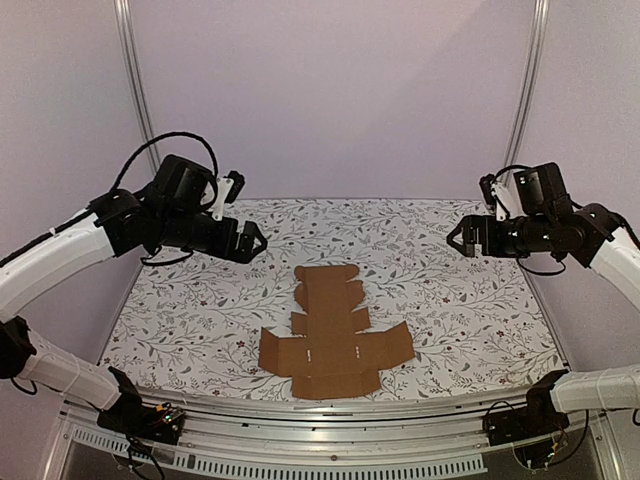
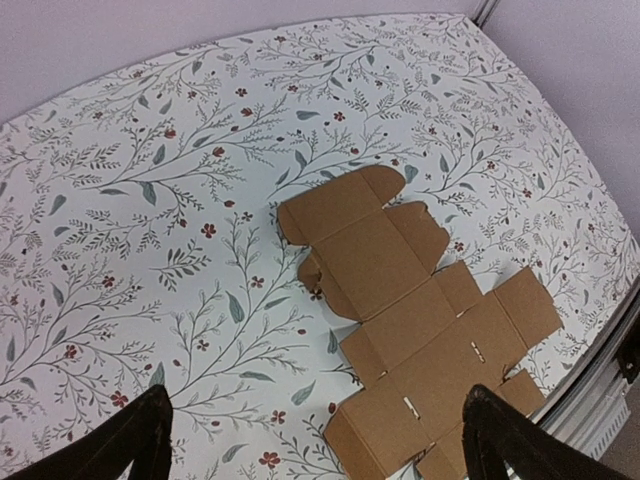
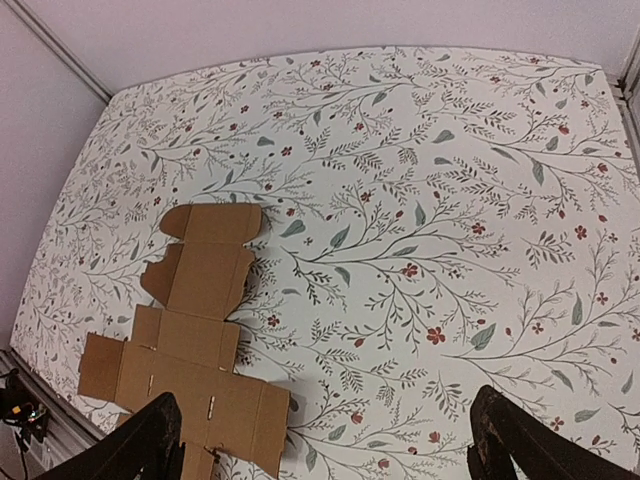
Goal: Fold the paper box
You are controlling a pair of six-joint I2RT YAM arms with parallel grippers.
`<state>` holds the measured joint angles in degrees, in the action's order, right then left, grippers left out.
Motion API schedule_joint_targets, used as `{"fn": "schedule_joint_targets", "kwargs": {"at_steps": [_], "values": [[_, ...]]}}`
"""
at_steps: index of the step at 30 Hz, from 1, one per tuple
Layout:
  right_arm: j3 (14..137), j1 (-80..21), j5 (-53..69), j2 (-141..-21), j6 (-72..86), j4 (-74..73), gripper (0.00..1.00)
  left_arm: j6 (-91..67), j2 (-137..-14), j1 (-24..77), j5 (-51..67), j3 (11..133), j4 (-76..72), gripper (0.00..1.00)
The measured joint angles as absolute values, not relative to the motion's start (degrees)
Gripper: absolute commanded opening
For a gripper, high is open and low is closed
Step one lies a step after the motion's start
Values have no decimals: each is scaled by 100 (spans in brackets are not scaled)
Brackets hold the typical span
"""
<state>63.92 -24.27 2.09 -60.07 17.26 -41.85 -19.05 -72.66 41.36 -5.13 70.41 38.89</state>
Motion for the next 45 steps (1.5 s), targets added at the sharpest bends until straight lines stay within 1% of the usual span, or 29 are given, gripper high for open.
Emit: {"fn": "schedule_joint_targets", "kwargs": {"at_steps": [6,10,20,24,27,32,35,45], "values": [[6403,-3232,257,-6458,2073,-4722,98,-2091,-7358,4136,-377,6858,3889,100],[6307,-3551,521,-6810,2368,-4888,96,-2167,-7363,4136,-331,6709,3892,100],[5896,-3789,1288,-8040,2952,-4873,90,-2215,-7275,4136,-259,6576,3887,100],[5725,-3793,1570,-8381,3105,-4663,83,-2213,-7137,4136,-220,6560,3887,99],[5557,-3793,1785,-8676,3218,-4346,77,-2217,-7041,4136,-213,6528,3883,100],[5275,-3793,2104,-9190,3411,-3815,60,-2237,-6963,4136,-196,6442,3883,100],[5199,-3793,2250,-9345,3500,-3586,53,-2239,-6932,4136,-191,6423,3883,100],[5179,-3793,2477,-9421,3516,-3293,14,-2237,-6901,4136,-193,6423,3883,100]]}}
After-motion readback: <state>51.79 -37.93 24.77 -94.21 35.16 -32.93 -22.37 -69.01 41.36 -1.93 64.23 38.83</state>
